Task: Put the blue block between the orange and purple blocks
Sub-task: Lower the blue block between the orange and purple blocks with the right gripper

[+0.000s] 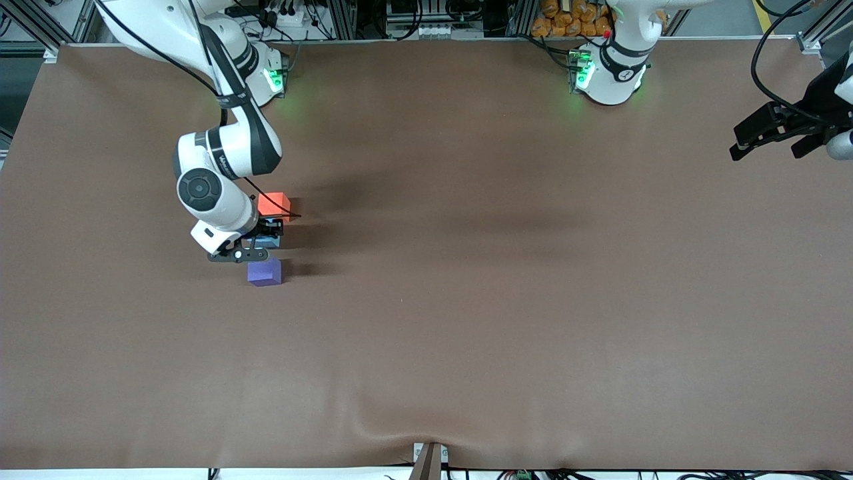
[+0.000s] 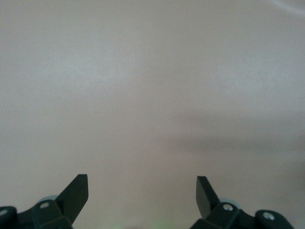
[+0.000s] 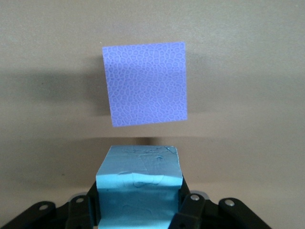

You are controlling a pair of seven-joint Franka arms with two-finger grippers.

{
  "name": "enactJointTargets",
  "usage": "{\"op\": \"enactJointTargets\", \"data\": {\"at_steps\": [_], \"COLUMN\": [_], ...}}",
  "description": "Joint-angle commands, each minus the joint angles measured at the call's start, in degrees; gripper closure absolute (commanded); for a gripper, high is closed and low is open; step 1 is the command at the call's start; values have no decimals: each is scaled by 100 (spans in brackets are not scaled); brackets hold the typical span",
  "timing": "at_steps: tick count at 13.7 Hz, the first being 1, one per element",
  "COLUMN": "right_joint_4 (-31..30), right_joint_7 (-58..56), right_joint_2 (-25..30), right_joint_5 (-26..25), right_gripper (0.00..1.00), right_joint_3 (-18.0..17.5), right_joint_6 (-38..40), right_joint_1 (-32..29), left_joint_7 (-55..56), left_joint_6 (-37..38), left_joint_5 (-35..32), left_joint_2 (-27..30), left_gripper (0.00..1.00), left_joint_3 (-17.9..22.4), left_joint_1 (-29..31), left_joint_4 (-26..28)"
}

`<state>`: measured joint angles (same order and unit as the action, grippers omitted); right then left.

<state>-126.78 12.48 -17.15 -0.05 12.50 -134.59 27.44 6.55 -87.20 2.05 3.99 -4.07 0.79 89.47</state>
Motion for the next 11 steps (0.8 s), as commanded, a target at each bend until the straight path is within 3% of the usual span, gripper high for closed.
{"op": "enactJointTargets", "data": {"at_steps": [1, 11], "right_joint_4": [-66, -66], "right_joint_7": [0, 0], "right_joint_2": [-112, -359], "right_joint_5": [84, 206], "right_gripper": [66, 63], "right_joint_3": [16, 7], "right_joint_6": [-182, -392], "right_joint_1": [60, 60], "left_joint_7": [-31, -49], "left_joint_6": [80, -61], "left_joint_5": [6, 6], "left_joint_2": [-56, -100], "left_gripper": [0, 0], "left_joint_3": [-24, 20], "left_joint_1": [35, 61], "left_joint_4": [-79, -96]}}
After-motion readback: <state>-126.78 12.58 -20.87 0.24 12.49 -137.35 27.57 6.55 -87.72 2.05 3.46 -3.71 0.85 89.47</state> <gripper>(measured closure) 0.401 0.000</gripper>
